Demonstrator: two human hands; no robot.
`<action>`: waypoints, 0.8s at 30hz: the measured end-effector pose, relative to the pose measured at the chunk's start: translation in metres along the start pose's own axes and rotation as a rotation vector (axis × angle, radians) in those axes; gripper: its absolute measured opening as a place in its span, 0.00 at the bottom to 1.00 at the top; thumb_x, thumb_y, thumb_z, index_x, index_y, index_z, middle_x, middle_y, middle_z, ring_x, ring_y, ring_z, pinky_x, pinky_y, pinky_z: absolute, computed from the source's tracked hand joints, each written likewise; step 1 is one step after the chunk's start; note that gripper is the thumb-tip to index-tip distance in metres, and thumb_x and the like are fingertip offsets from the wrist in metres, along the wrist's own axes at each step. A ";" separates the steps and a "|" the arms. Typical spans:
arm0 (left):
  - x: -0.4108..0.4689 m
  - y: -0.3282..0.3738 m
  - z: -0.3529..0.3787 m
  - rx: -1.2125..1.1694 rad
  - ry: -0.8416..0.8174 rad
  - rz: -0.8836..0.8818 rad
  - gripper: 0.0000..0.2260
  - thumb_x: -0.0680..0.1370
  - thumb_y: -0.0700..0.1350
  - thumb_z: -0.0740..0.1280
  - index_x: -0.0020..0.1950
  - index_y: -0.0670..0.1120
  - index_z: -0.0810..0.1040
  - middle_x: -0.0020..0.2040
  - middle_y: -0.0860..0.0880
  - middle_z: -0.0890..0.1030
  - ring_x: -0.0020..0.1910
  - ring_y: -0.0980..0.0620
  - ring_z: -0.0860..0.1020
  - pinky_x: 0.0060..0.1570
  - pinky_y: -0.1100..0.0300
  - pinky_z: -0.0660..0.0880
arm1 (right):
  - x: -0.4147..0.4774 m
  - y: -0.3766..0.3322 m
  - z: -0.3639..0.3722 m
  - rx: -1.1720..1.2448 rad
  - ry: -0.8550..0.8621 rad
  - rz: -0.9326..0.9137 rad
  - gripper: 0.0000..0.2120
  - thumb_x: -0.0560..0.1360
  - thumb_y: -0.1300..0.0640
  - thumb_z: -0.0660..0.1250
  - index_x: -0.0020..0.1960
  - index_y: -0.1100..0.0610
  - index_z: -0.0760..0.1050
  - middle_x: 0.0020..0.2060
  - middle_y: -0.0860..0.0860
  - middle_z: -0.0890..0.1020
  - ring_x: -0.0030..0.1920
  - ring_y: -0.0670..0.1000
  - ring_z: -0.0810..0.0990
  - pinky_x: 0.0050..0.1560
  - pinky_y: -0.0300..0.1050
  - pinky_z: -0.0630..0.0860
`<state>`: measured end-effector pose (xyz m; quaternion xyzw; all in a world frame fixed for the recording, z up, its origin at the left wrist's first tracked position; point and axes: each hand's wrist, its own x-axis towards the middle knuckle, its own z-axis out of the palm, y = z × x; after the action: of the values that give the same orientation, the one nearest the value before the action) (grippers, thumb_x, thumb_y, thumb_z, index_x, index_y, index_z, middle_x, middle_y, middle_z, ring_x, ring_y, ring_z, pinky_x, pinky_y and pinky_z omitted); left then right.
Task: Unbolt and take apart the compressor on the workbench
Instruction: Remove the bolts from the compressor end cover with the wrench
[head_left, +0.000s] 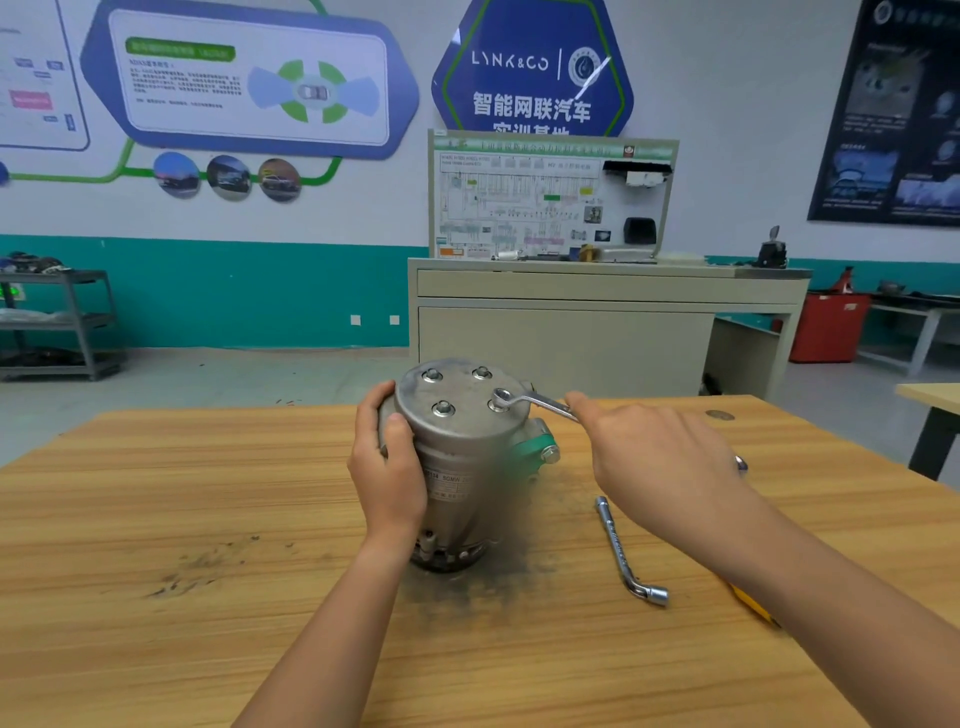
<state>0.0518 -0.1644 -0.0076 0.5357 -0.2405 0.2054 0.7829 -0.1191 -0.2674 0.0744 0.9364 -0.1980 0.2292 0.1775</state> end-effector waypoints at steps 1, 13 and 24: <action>0.000 0.000 0.000 0.001 0.000 -0.002 0.16 0.75 0.47 0.54 0.59 0.45 0.74 0.50 0.60 0.75 0.47 0.73 0.73 0.42 0.78 0.67 | 0.001 -0.002 -0.003 -0.024 -0.007 -0.006 0.21 0.75 0.66 0.54 0.65 0.52 0.61 0.28 0.48 0.64 0.26 0.49 0.61 0.23 0.42 0.55; 0.002 0.001 -0.001 0.004 -0.029 -0.002 0.15 0.74 0.46 0.55 0.57 0.47 0.74 0.49 0.61 0.76 0.46 0.74 0.74 0.40 0.79 0.67 | -0.008 -0.008 0.012 -0.061 0.240 0.011 0.09 0.63 0.60 0.74 0.40 0.60 0.78 0.19 0.51 0.69 0.15 0.52 0.65 0.21 0.34 0.53; 0.017 0.001 0.002 0.046 -0.162 -0.073 0.13 0.74 0.50 0.55 0.54 0.55 0.74 0.50 0.57 0.78 0.49 0.62 0.76 0.46 0.66 0.74 | 0.119 -0.004 0.051 -0.135 0.153 -0.135 0.20 0.81 0.54 0.54 0.71 0.57 0.61 0.68 0.55 0.68 0.71 0.53 0.61 0.70 0.60 0.45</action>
<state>0.0641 -0.1647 0.0037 0.5766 -0.2788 0.1382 0.7554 -0.0018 -0.3198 0.0906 0.9133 -0.1352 0.2737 0.2698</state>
